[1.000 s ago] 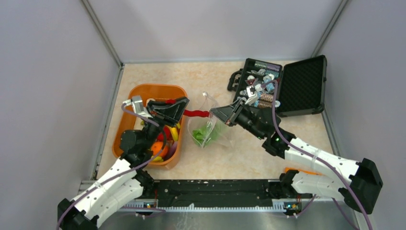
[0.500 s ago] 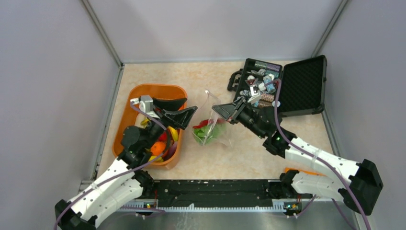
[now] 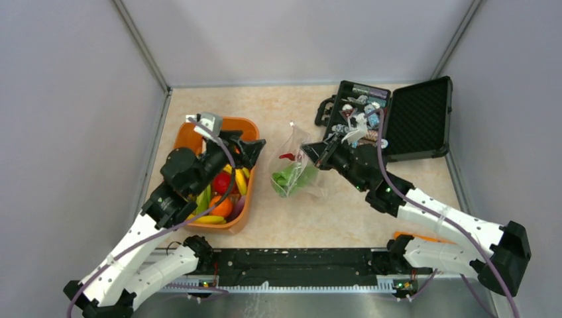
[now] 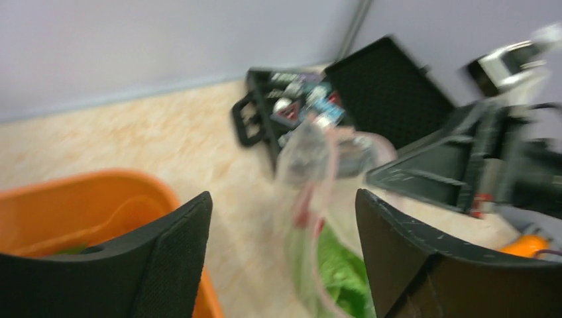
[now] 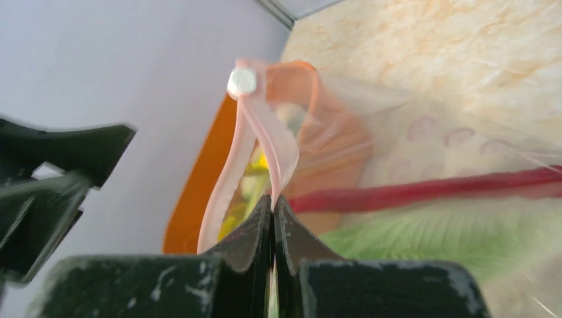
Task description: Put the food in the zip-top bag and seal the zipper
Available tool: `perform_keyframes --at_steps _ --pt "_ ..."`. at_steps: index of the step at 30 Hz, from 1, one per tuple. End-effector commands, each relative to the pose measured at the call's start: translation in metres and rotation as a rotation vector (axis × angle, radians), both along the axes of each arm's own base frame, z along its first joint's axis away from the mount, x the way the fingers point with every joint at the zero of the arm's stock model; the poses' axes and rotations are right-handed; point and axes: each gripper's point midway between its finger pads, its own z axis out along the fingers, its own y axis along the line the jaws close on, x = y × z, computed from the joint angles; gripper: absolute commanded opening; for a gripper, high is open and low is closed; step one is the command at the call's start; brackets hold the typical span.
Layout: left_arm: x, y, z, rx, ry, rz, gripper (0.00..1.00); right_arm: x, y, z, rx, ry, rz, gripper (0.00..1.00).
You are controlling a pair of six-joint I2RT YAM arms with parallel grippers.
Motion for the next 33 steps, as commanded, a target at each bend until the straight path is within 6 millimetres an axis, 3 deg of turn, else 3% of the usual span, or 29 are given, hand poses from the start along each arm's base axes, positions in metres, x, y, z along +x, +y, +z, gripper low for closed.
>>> perform_keyframes --at_steps 1,6,14,18,22,23,25,33 --pt "0.018 0.029 -0.058 0.198 0.187 0.188 0.84 -0.004 -0.033 0.038 -0.152 -0.198 -0.206 0.00" --pt "0.035 0.050 -0.068 0.242 0.228 0.308 0.98 -0.015 -0.031 0.046 -0.124 -0.232 -0.157 0.00" --pt "0.058 0.097 -0.118 0.235 0.476 0.449 0.99 -0.022 -0.034 0.046 -0.097 -0.239 -0.136 0.00" --pt "0.056 0.120 -0.149 0.240 0.569 0.519 0.99 -0.021 -0.035 0.044 -0.093 -0.231 -0.143 0.00" --pt "0.049 0.118 -0.176 0.213 0.666 0.498 0.99 -0.021 -0.035 0.042 -0.093 -0.225 -0.148 0.00" --pt "0.049 0.116 -0.181 0.206 0.680 0.485 0.99 -0.020 -0.035 0.051 -0.066 -0.240 -0.152 0.00" --pt "0.047 0.115 -0.190 0.204 0.707 0.487 0.99 -0.019 -0.034 0.041 -0.109 -0.221 -0.147 0.00" --pt "0.039 0.128 -0.224 0.244 0.805 0.534 0.99 -0.018 -0.023 0.037 -0.129 -0.212 -0.116 0.00"
